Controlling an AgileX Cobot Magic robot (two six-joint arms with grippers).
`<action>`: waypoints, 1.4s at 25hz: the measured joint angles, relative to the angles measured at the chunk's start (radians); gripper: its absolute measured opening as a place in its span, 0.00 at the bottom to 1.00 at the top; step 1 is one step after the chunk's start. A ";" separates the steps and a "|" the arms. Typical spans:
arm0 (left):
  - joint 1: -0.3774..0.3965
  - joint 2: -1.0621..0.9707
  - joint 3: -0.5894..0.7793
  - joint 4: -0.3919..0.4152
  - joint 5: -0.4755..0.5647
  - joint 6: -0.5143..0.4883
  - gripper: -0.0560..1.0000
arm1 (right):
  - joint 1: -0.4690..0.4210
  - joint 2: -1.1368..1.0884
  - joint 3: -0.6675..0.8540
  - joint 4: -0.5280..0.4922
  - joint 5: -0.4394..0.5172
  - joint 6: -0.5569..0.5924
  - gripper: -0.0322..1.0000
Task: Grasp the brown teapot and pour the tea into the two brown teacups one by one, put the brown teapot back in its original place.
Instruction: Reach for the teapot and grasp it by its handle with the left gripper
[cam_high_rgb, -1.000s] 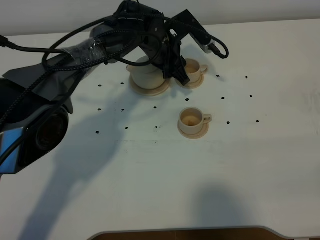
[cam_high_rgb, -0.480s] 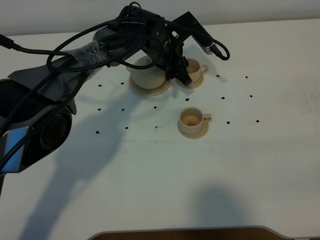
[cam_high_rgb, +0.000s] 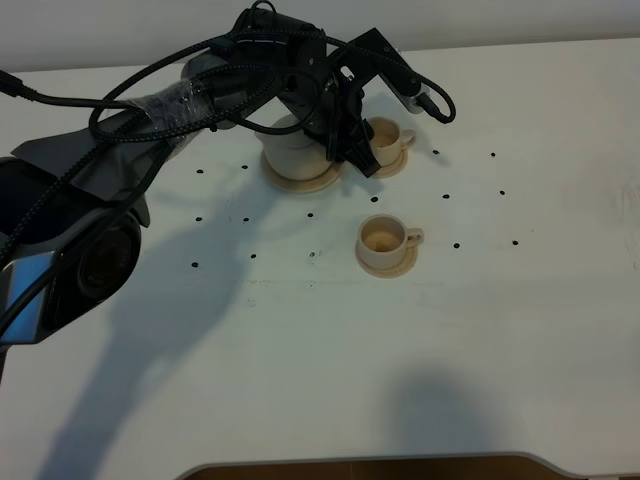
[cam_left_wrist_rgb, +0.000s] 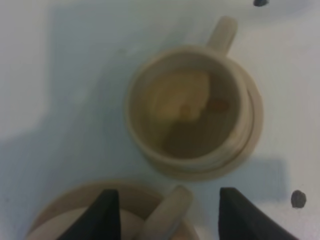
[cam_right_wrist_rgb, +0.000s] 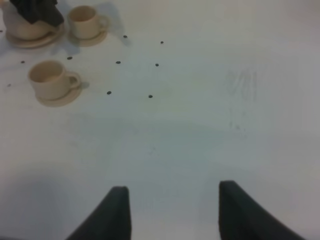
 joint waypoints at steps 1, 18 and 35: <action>0.000 0.000 0.000 0.000 0.003 0.001 0.49 | 0.000 0.000 0.000 0.000 0.000 0.000 0.42; 0.008 -0.027 -0.001 -0.058 0.194 0.082 0.49 | 0.000 0.000 0.000 0.000 0.000 0.000 0.42; 0.021 -0.024 -0.001 -0.127 0.171 0.153 0.49 | 0.000 0.000 0.000 0.000 0.000 0.000 0.42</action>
